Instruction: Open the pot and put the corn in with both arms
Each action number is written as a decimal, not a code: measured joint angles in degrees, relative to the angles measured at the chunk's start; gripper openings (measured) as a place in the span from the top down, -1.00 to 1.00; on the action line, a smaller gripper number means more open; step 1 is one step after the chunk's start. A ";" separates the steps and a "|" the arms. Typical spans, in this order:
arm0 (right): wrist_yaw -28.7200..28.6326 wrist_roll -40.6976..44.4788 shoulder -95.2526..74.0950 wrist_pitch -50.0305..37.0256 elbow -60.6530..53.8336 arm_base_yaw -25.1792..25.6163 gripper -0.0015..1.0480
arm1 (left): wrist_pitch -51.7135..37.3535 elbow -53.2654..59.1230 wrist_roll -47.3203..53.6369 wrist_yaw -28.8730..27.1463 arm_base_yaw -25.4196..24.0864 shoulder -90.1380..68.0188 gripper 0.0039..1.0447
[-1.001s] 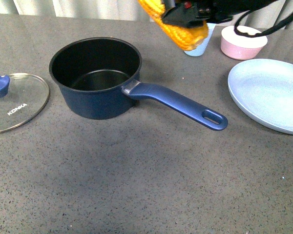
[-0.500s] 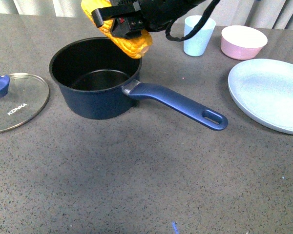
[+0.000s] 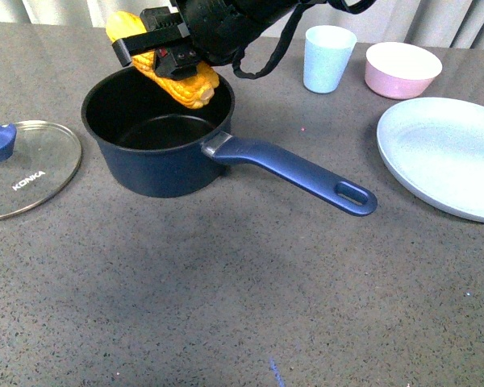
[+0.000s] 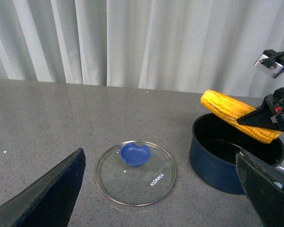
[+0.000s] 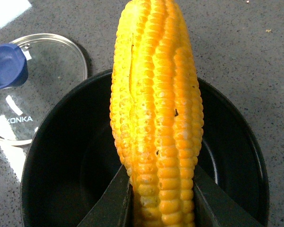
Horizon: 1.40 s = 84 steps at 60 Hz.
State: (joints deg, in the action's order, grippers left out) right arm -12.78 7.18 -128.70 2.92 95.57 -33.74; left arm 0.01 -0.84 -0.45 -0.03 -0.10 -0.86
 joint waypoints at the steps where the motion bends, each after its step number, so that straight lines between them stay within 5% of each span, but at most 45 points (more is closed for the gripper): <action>1: 0.04 0.00 -0.17 0.07 0.17 -0.04 0.60 | 0.00 0.00 0.00 0.00 0.00 0.00 -0.84; 34: 0.87 -0.24 2.89 -4.70 -6.67 1.31 -0.85 | 0.00 0.00 0.00 0.02 0.00 0.00 -0.84; 72: 3.28 -7.15 38.34 -25.40 -42.58 16.46 -0.81 | 0.00 0.00 0.00 0.02 0.00 0.00 -0.84; 78: 25.94 -7.15 46.16 -45.75 -55.45 17.68 -0.36 | 0.00 0.00 0.00 0.02 0.00 0.00 -0.84; 84: 25.86 -7.17 51.23 -50.18 -64.61 20.46 0.04 | 0.00 0.00 0.00 0.00 0.00 0.02 -0.84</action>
State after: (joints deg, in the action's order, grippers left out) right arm 13.08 0.01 -77.47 -47.27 30.96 -13.28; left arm 0.01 -0.84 -0.45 -0.03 -0.10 -0.84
